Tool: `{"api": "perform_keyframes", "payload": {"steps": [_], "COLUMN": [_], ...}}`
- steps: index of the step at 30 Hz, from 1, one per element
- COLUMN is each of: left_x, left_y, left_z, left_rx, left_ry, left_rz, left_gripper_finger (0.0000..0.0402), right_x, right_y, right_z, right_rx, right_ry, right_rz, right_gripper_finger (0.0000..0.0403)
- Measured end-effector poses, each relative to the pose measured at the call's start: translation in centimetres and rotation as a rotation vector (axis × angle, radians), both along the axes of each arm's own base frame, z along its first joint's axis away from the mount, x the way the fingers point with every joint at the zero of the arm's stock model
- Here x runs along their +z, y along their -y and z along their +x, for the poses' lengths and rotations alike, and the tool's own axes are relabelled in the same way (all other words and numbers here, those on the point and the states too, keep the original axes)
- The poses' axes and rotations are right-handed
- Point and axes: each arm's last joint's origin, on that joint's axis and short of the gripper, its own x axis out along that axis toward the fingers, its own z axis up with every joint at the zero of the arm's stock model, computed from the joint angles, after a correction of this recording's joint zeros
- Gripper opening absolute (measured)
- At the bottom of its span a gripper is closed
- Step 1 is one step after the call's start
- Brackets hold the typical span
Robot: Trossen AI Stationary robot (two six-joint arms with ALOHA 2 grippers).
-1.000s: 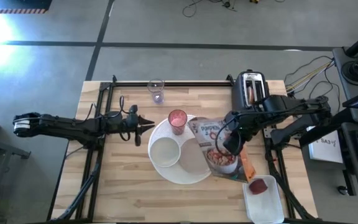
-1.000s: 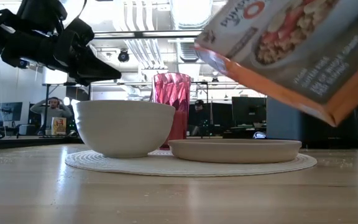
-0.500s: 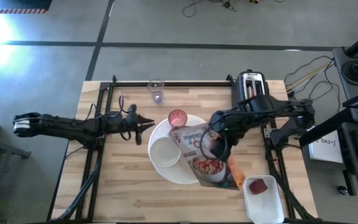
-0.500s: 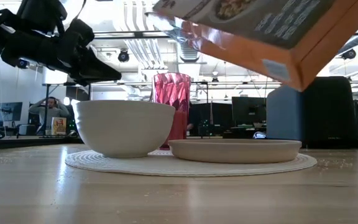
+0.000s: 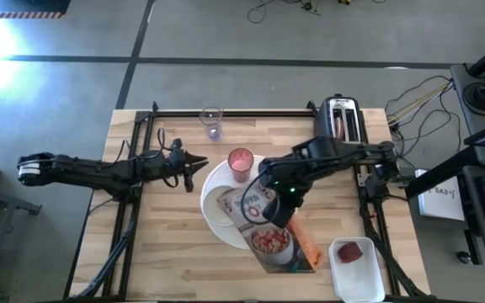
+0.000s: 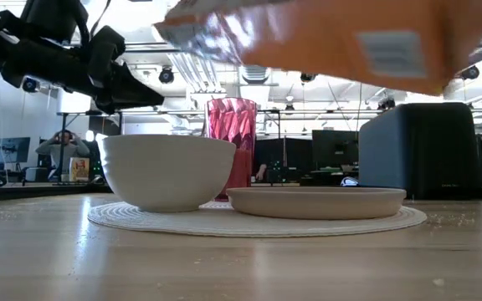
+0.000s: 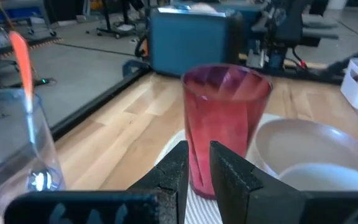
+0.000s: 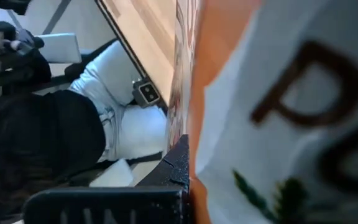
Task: Arrange a breakfast setting
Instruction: Pour the cereals from the cereal box into the white bowl
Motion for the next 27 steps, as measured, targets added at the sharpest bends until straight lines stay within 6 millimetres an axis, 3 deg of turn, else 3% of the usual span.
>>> {"api": "perform_keyframes", "payload": {"steps": [9,15,22,27], "left_x": [2.8,6.1,9.2,7.6], "left_y": [0.0,0.0,-0.1,-0.2], "left_z": [-0.2,-0.3,-0.6,-0.9], "left_rx": [0.019,0.022,0.028,0.076], "left_ry": [0.110,0.179,0.009,-0.192], "left_rz": [0.052,0.067,0.056,0.064], "left_gripper_finger": [0.0048,0.0048,0.0048,0.0048], "right_x": [-1.7,-2.5,-3.8,-4.6], "right_y": [-0.2,0.7,2.0,3.0], "right_z": [1.6,2.5,3.9,4.7], "right_rx": [-0.016,-0.121,-0.155,-0.183], "right_ry": [-0.080,-0.159,-0.225,-0.277], "right_rz": [0.048,0.102,0.187,0.268], "right_gripper_finger": [0.0008,0.0008,0.0008,0.0008]}}
